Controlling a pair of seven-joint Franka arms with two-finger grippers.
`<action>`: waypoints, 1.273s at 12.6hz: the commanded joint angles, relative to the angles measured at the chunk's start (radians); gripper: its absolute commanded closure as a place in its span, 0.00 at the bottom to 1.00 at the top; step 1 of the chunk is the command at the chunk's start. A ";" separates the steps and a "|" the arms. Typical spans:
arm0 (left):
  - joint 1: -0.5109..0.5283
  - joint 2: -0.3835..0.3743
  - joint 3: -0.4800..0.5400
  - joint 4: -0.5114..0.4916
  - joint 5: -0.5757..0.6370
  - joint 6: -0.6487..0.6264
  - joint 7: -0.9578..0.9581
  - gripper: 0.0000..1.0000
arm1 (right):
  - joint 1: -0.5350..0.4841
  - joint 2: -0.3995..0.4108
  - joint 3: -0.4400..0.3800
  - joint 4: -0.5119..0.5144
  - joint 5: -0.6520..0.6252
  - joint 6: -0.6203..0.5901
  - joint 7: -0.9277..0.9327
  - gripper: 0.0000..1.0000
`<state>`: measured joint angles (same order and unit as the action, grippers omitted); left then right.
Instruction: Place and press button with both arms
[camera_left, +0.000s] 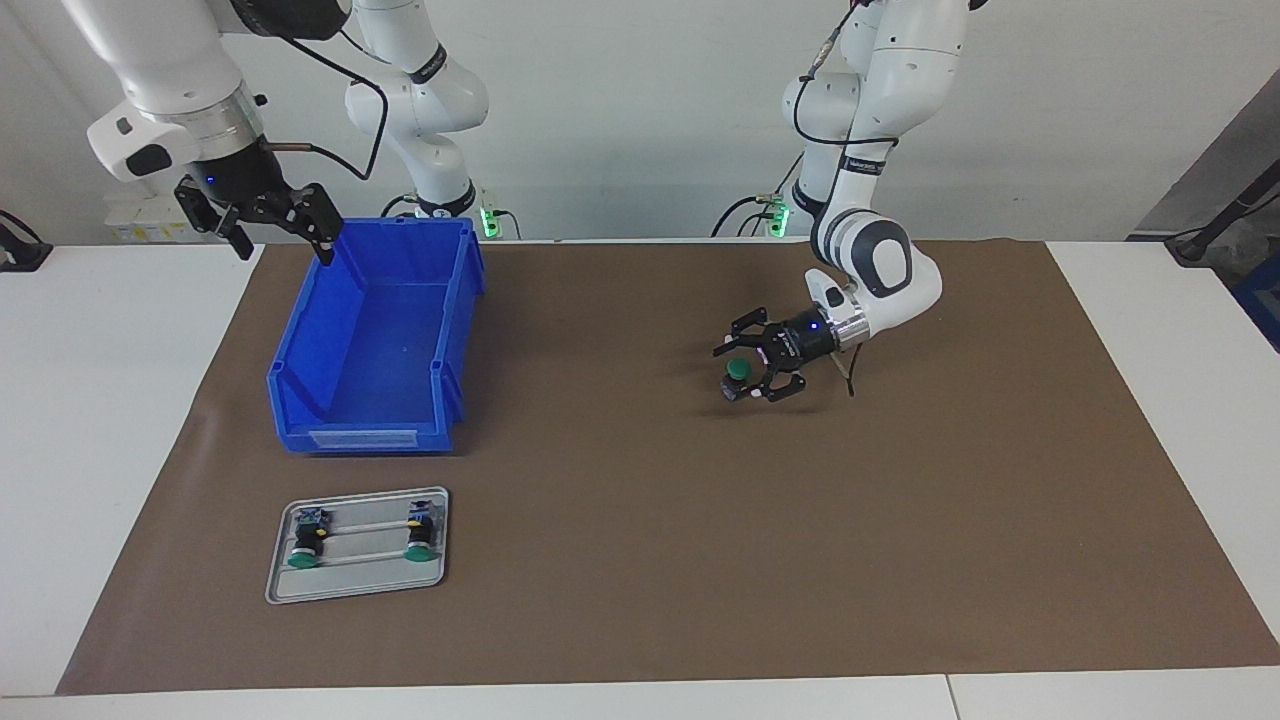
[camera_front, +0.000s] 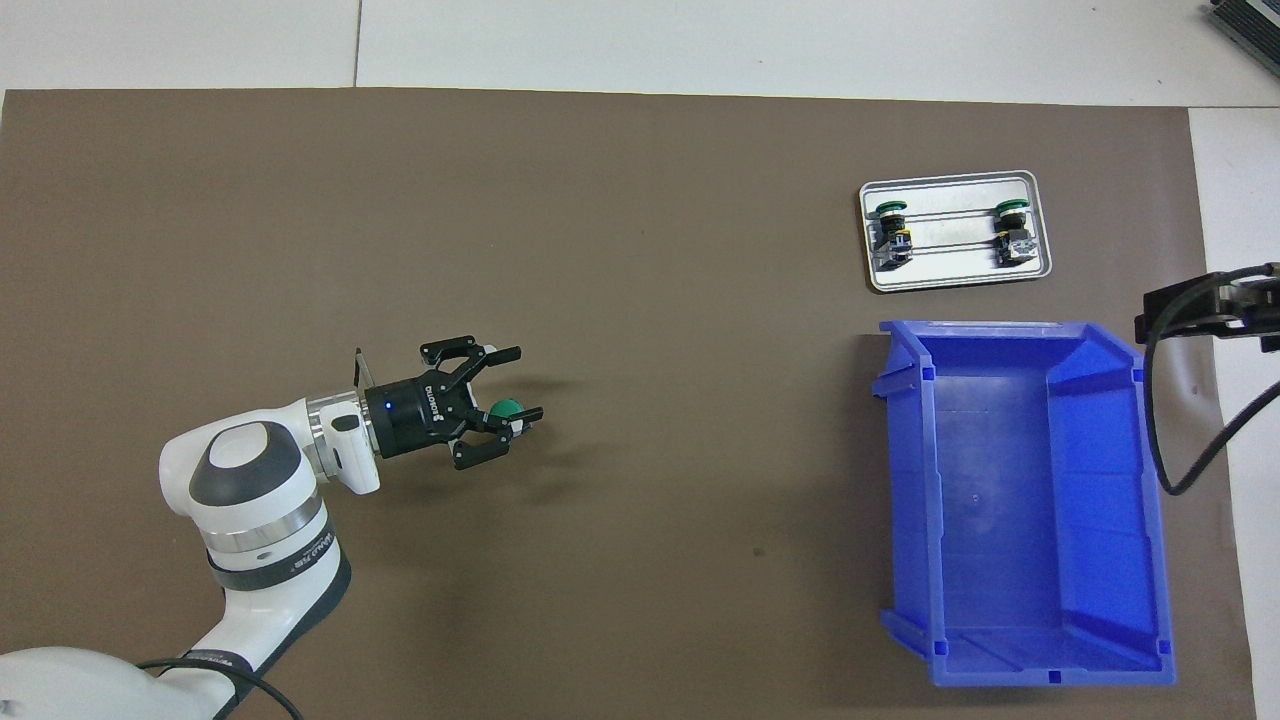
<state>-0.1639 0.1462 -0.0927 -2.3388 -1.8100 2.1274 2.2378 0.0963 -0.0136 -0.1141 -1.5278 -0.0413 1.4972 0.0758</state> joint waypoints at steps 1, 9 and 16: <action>-0.017 -0.022 -0.009 0.097 0.012 0.087 -0.169 0.19 | -0.003 -0.019 -0.004 -0.022 0.018 0.001 -0.022 0.00; -0.121 -0.039 -0.019 0.329 0.174 0.154 -0.714 0.19 | -0.003 -0.019 -0.004 -0.022 0.018 0.001 -0.022 0.00; -0.102 -0.071 -0.013 0.395 0.328 0.054 -1.025 0.19 | -0.003 -0.019 -0.004 -0.022 0.018 0.003 -0.022 0.00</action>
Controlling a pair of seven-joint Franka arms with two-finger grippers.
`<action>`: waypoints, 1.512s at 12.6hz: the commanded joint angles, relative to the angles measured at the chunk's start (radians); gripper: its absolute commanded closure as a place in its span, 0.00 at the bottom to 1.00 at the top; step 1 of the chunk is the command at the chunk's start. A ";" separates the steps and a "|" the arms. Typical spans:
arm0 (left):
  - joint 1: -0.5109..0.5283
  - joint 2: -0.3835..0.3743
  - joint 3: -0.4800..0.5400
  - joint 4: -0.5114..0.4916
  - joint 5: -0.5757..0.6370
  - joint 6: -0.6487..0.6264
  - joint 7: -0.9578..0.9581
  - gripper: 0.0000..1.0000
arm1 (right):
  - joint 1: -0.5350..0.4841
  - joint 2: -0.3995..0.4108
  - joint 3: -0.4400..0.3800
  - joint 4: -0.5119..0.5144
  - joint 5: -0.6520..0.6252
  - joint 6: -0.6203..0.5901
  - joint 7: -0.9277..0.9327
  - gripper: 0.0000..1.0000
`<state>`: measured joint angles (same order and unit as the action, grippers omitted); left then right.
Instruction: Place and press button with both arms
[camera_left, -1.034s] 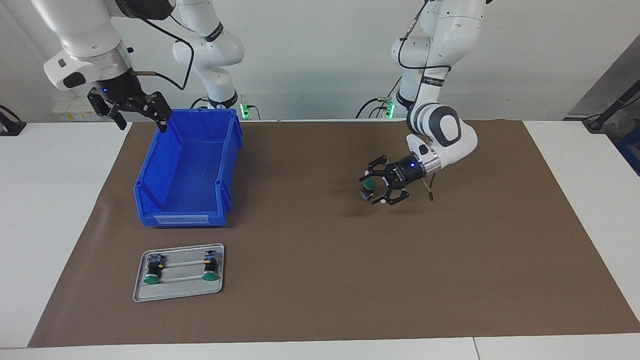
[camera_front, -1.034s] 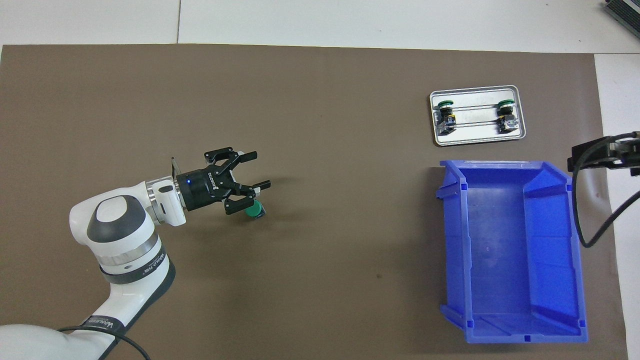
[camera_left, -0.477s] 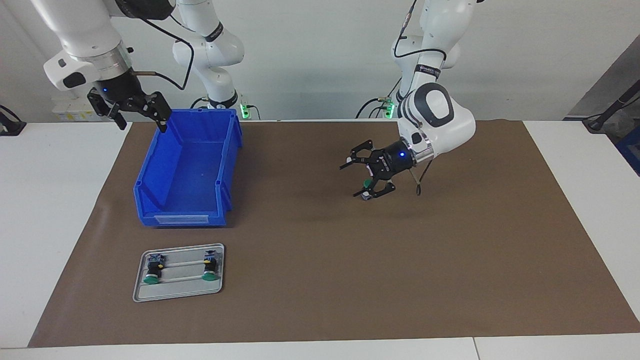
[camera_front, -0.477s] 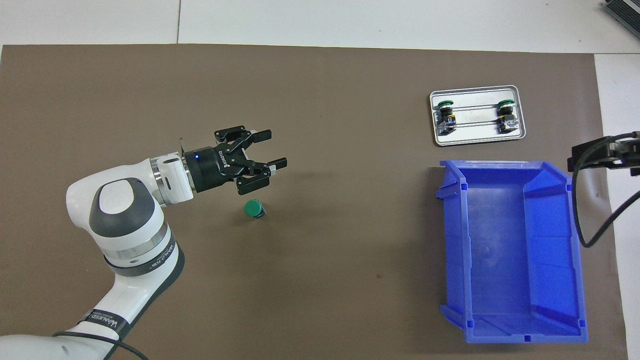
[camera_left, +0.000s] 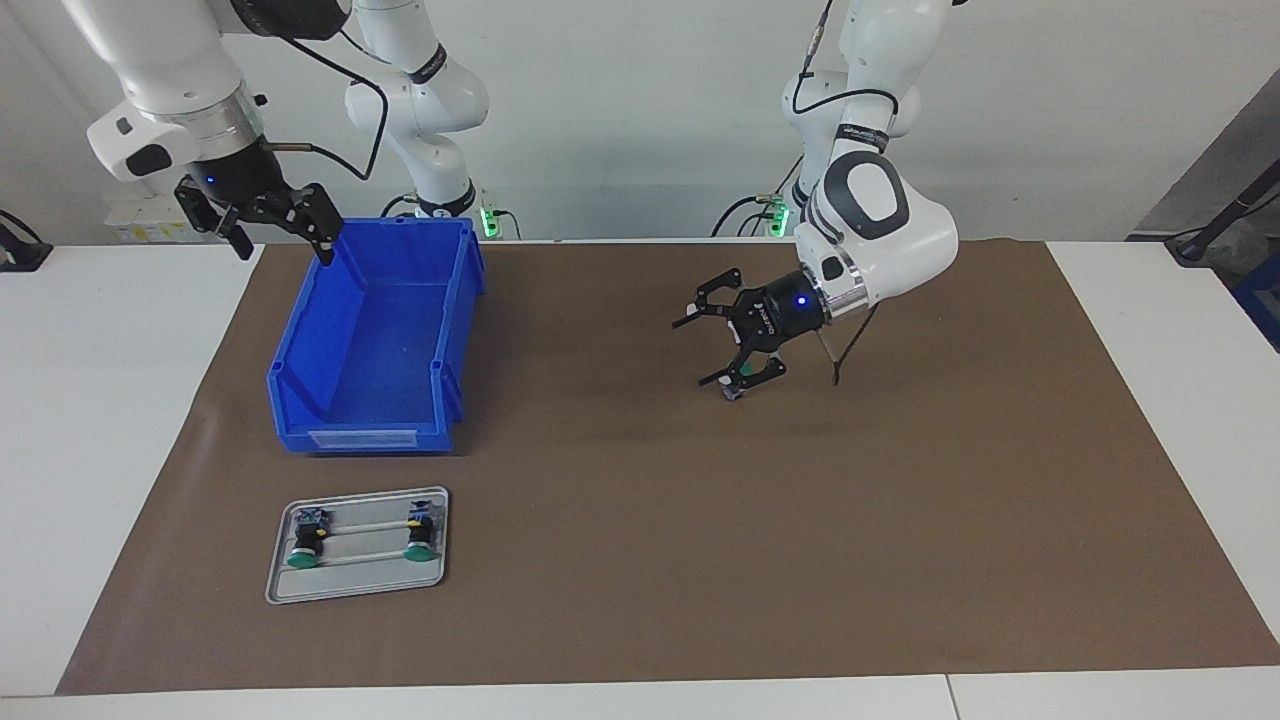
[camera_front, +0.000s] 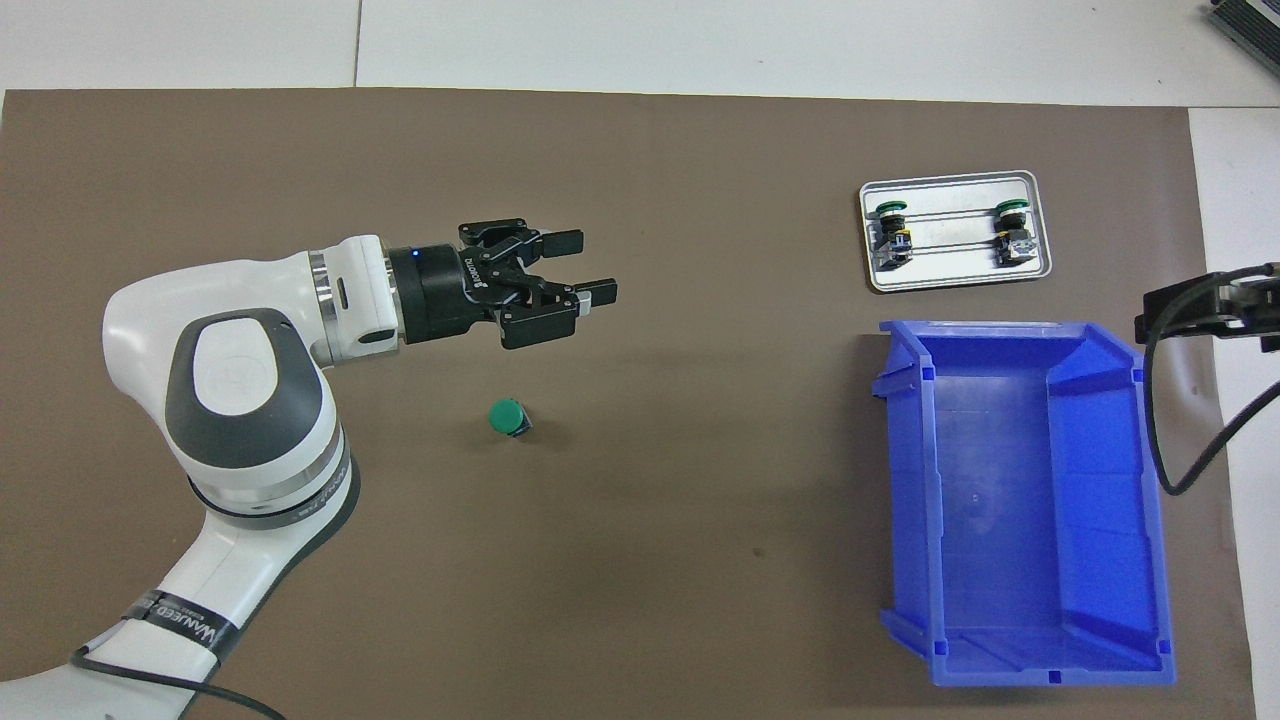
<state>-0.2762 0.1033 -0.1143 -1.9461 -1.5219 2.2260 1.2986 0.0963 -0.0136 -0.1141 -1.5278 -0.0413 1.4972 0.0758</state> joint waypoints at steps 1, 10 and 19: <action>0.011 -0.039 0.008 0.019 0.067 -0.054 -0.146 0.19 | -0.003 -0.019 -0.004 -0.022 0.018 0.001 -0.022 0.00; 0.040 -0.161 0.011 0.079 0.572 -0.233 -0.609 0.17 | -0.003 -0.019 -0.004 -0.022 0.018 0.003 -0.022 0.00; -0.026 -0.203 -0.016 0.075 1.245 -0.298 -1.227 0.16 | -0.003 -0.019 -0.004 -0.022 0.018 0.001 -0.022 0.00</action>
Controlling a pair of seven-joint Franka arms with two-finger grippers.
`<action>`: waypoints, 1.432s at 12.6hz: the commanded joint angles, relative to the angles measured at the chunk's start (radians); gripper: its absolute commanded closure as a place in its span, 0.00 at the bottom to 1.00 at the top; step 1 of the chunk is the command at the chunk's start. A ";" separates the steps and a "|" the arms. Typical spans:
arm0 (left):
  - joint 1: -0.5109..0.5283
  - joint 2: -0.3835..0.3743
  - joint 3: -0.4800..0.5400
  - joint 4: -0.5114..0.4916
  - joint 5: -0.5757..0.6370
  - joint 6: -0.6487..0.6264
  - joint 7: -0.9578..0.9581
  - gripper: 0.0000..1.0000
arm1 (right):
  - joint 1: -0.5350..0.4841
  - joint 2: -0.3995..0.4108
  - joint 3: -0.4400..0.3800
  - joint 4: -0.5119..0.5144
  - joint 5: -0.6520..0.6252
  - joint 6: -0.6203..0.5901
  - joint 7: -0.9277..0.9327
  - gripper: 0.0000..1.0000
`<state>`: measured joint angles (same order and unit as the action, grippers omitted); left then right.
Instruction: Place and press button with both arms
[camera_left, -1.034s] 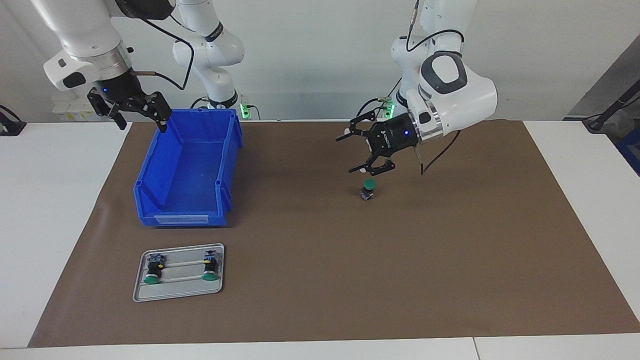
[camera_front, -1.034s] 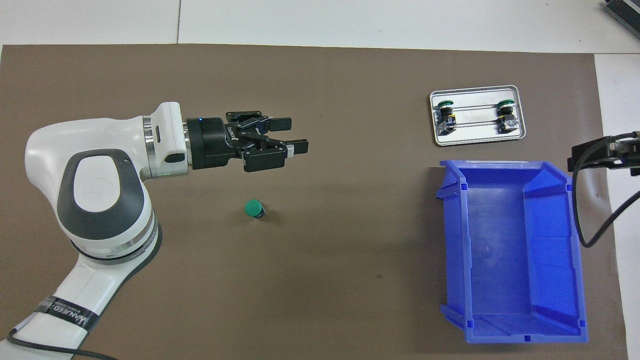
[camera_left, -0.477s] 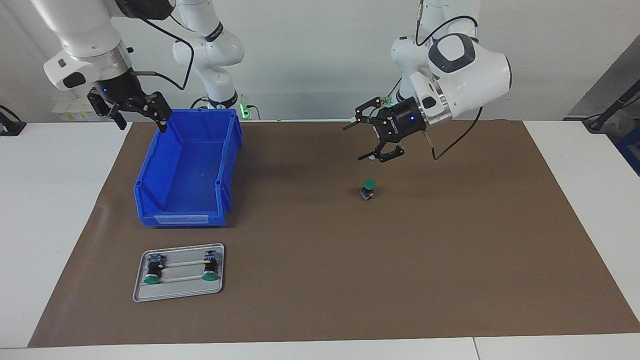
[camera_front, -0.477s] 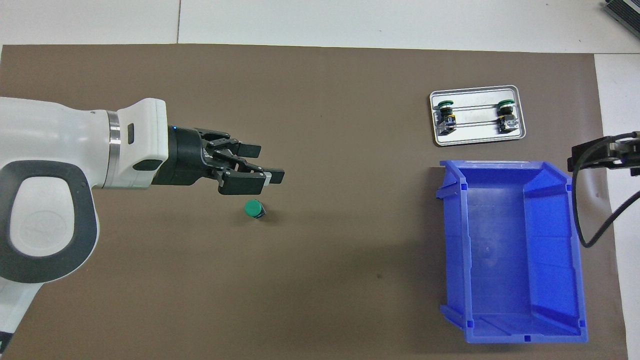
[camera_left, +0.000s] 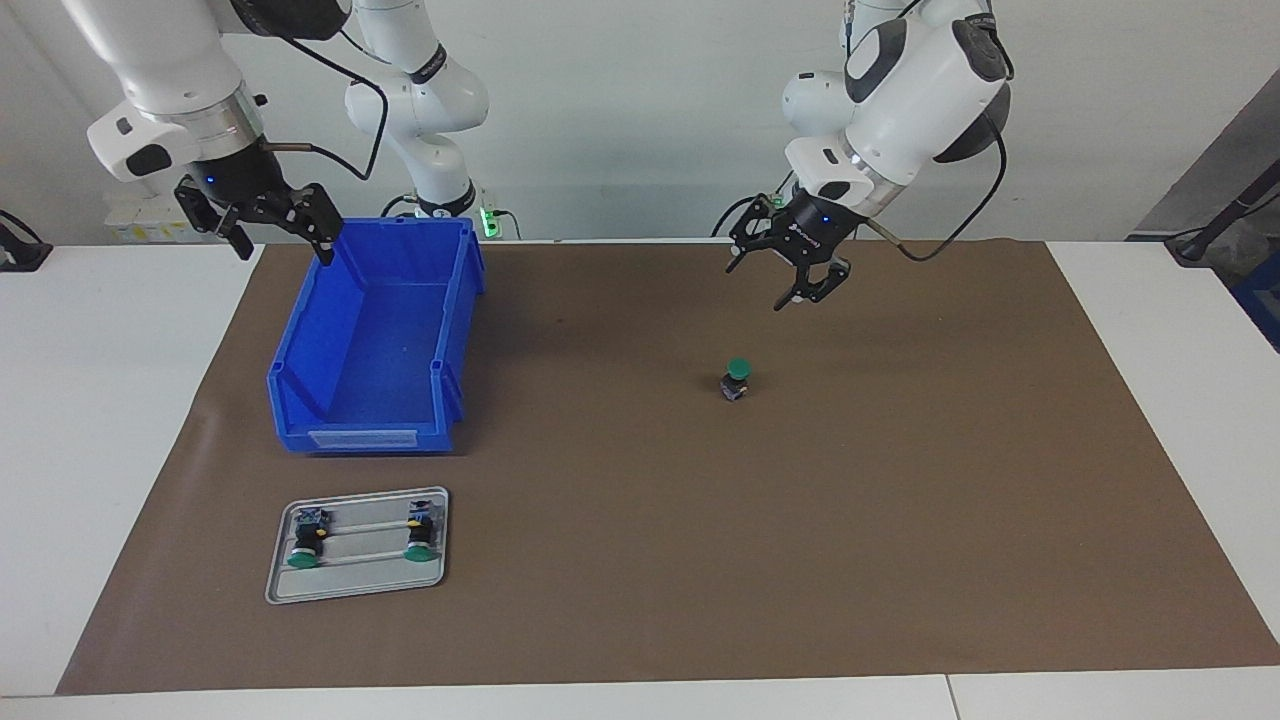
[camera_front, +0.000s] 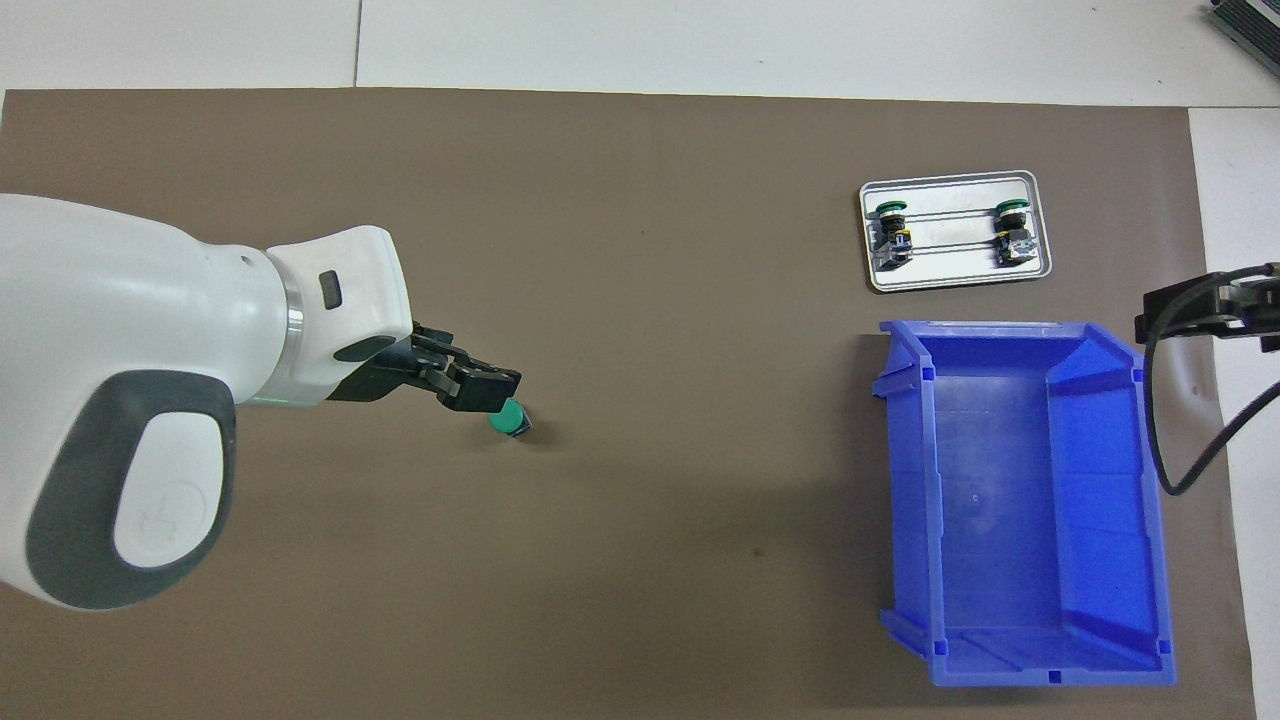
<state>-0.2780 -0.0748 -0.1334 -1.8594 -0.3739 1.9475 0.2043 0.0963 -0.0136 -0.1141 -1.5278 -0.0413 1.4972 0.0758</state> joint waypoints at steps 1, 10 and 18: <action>-0.039 -0.025 0.003 -0.021 0.137 -0.018 -0.204 0.01 | -0.003 -0.019 -0.004 -0.022 0.018 0.003 -0.022 0.00; -0.099 -0.056 -0.003 -0.158 0.147 0.071 -0.522 0.62 | -0.003 -0.019 -0.004 -0.022 0.018 0.001 -0.022 0.00; -0.086 0.109 -0.003 -0.159 0.274 0.245 -0.501 1.00 | -0.003 -0.019 -0.004 -0.022 0.018 0.001 -0.022 0.00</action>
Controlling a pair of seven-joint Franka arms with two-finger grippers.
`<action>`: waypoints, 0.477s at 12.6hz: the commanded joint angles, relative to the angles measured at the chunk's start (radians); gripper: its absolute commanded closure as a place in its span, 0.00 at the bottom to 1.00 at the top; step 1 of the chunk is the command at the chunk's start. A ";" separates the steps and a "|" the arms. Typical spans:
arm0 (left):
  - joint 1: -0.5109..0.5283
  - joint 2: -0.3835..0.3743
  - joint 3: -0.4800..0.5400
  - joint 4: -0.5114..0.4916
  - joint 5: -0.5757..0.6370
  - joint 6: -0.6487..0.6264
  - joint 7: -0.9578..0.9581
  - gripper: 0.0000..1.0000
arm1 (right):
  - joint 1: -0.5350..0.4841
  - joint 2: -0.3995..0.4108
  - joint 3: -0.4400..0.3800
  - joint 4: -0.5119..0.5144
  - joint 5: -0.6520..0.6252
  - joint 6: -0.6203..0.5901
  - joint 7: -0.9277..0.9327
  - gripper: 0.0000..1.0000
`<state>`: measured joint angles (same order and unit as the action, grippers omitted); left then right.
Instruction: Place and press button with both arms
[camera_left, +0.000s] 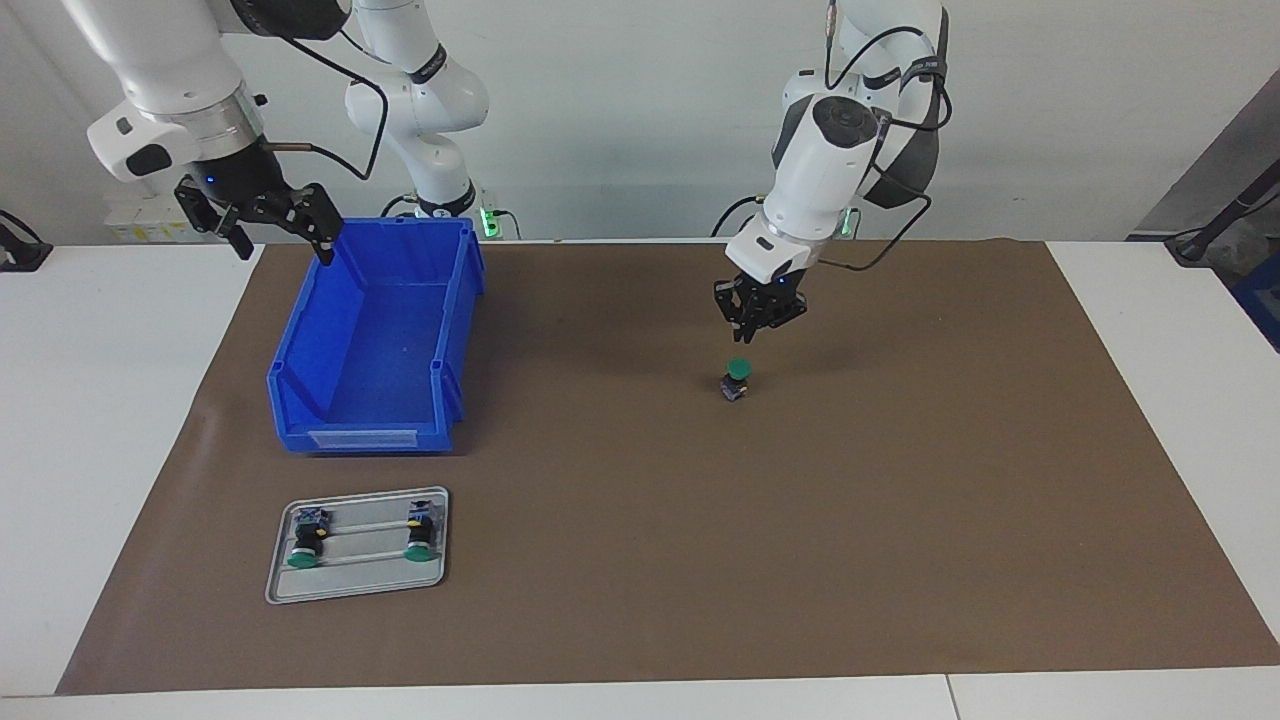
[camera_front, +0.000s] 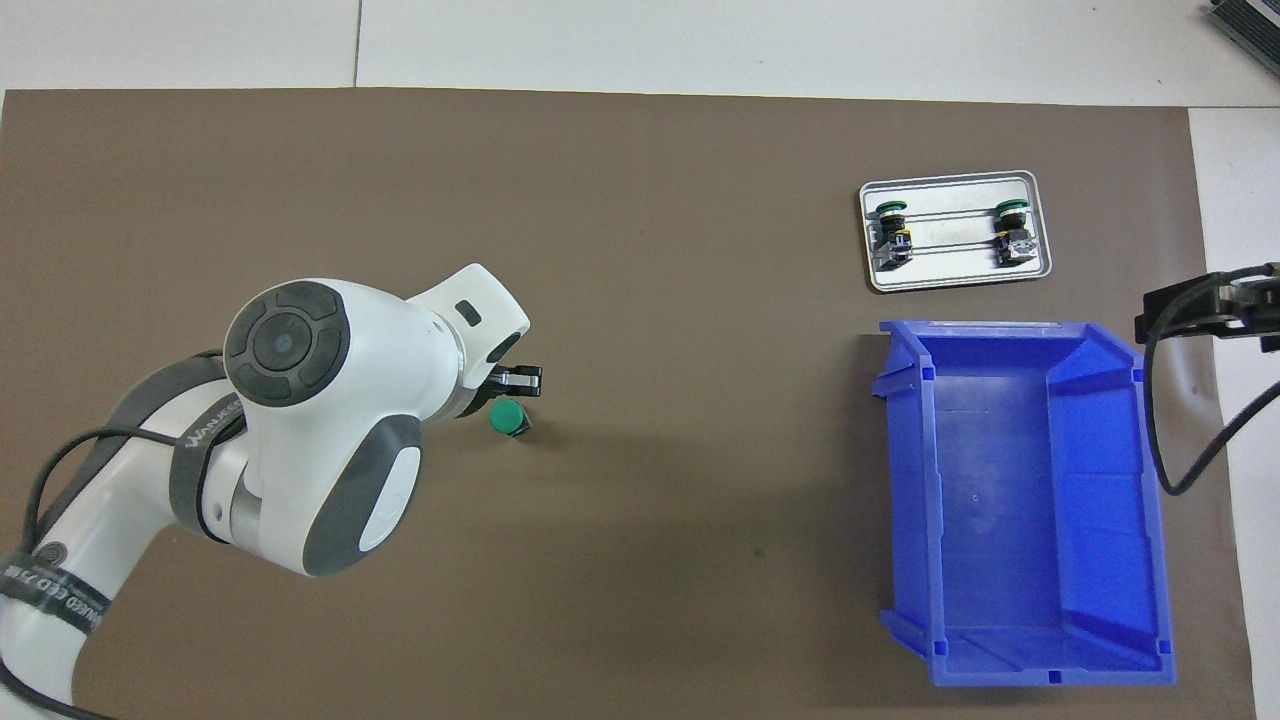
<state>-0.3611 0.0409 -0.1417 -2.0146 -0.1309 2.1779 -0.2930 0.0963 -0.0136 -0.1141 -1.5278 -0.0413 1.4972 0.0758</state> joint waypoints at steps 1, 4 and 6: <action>-0.001 -0.007 0.005 -0.019 0.033 0.016 0.011 1.00 | -0.003 -0.019 -0.004 -0.022 0.018 0.001 -0.022 0.00; -0.001 -0.010 0.007 -0.055 0.034 0.032 0.012 1.00 | -0.003 -0.019 -0.004 -0.022 0.018 0.001 -0.022 0.00; -0.002 -0.019 0.007 -0.113 0.036 0.091 0.014 1.00 | -0.003 -0.019 -0.004 -0.022 0.018 0.003 -0.022 0.00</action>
<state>-0.3607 0.0452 -0.1397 -2.0547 -0.1154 2.2000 -0.2861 0.0963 -0.0136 -0.1141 -1.5278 -0.0413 1.4972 0.0758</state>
